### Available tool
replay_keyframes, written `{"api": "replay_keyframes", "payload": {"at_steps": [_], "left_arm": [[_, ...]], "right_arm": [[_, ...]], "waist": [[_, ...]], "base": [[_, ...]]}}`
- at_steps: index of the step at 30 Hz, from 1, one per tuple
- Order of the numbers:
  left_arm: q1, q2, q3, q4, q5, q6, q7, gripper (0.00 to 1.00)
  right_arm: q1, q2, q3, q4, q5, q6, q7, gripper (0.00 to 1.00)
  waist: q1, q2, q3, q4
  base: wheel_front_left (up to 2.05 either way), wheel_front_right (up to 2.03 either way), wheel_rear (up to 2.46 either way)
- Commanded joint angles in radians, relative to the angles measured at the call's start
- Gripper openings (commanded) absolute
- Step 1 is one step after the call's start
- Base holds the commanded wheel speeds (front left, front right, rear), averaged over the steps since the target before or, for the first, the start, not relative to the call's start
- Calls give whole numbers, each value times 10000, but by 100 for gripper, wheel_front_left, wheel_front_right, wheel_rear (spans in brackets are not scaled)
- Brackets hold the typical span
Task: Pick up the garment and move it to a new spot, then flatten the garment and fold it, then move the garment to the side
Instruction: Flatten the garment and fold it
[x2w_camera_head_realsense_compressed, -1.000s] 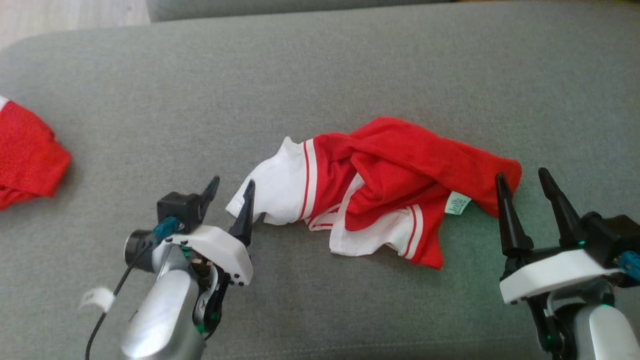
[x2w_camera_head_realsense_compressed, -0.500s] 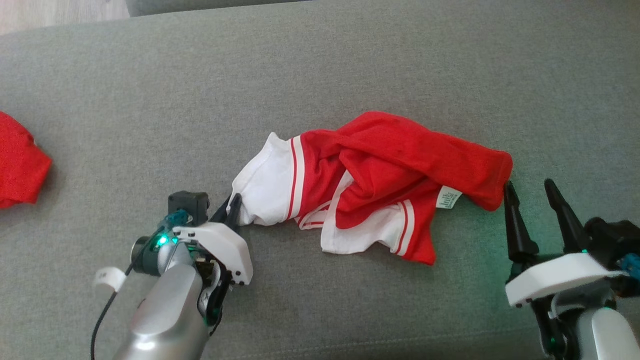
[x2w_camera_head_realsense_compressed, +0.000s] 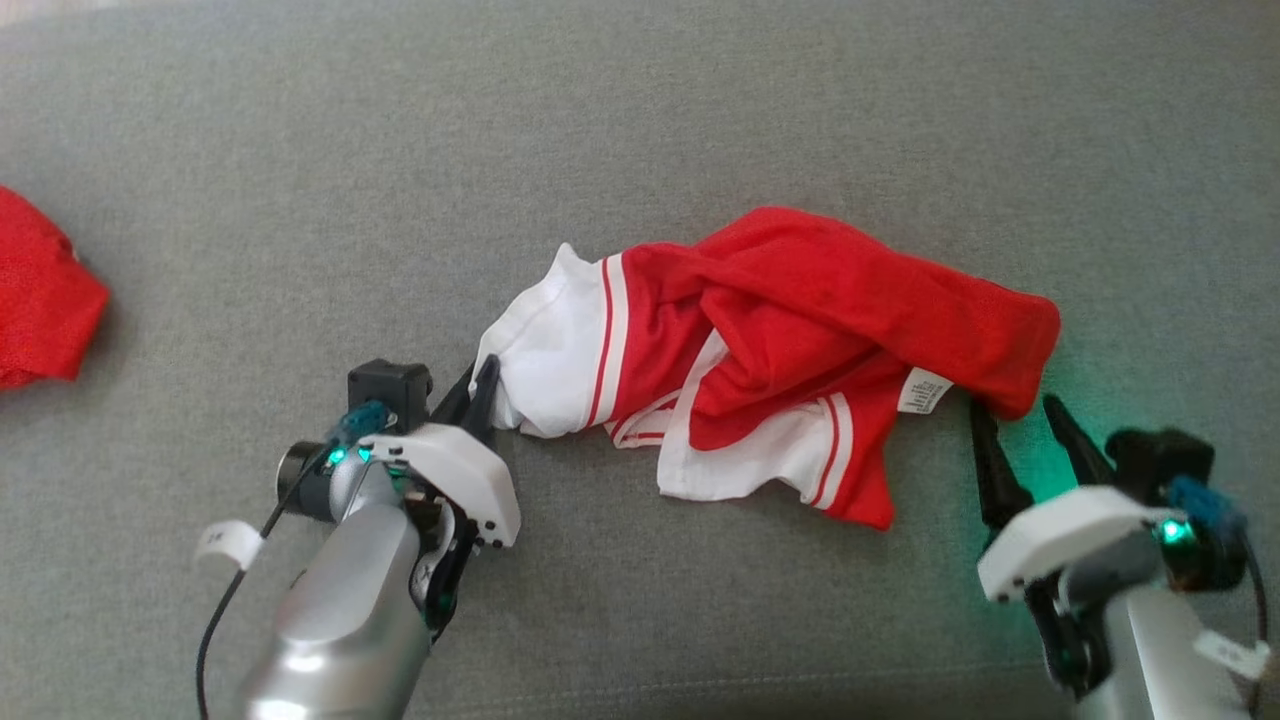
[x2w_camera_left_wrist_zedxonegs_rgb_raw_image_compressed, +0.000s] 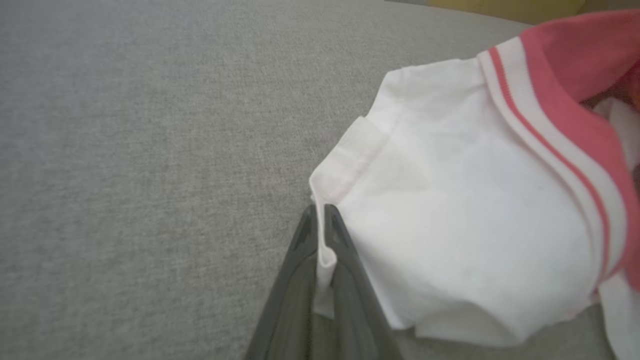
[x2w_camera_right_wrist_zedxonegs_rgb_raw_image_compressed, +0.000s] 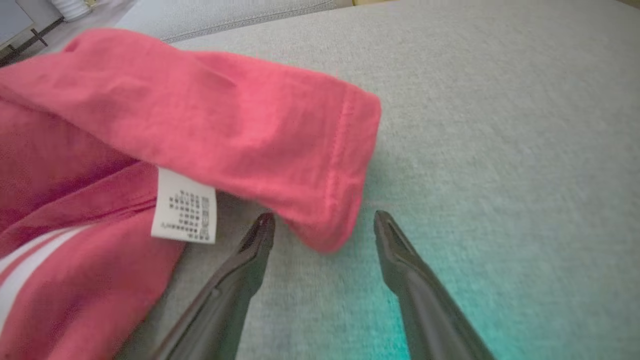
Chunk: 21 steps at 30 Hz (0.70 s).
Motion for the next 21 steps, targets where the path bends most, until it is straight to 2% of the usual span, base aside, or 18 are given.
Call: {"api": "replay_keyframes", "payload": {"at_steps": [1, 3, 4, 5, 6, 13, 21], "left_arm": [[-276, 118, 177, 14, -92, 29, -68, 0], [-332, 113, 145, 28, -113, 26, -146, 0], [-352, 111, 141, 12, -119, 36, -198, 0], [-364, 110, 144, 0, -124, 51, -242, 0], [-365, 110, 169, -36, -133, 77, -292, 0], [-139, 417, 554, -1103, -35, 345, -496, 0], [652, 1159, 1558, -5736, 863, 1047, -508, 0]], "right_arm": [[-420, -53, 275, 29, -76, 77, -180, 100], [-655, -53, 297, 381, -81, 77, -311, 100], [-758, -53, 300, 511, -62, 77, -377, 61], [-837, -53, 298, 594, -29, 77, -466, 5], [-885, -53, 293, 640, -9, 77, -560, 0], [-842, -53, 156, 73, -60, 77, -1087, 0], [-868, -225, -54, -2330, -362, 77, -503, 0]], "waist": [[0, -1, 71, 40], [0, -1, 110, 63], [0, -1, 118, 71], [0, -1, 115, 74], [0, -1, 107, 73], [0, -1, -131, -52], [0, -1, -754, -198]], "base": [[0, 0, 0], [0, 0, 0], [0, 0, 0], [0, 0, 0], [0, 0, 0], [0, 0, 0], [0, 0, 0]]}}
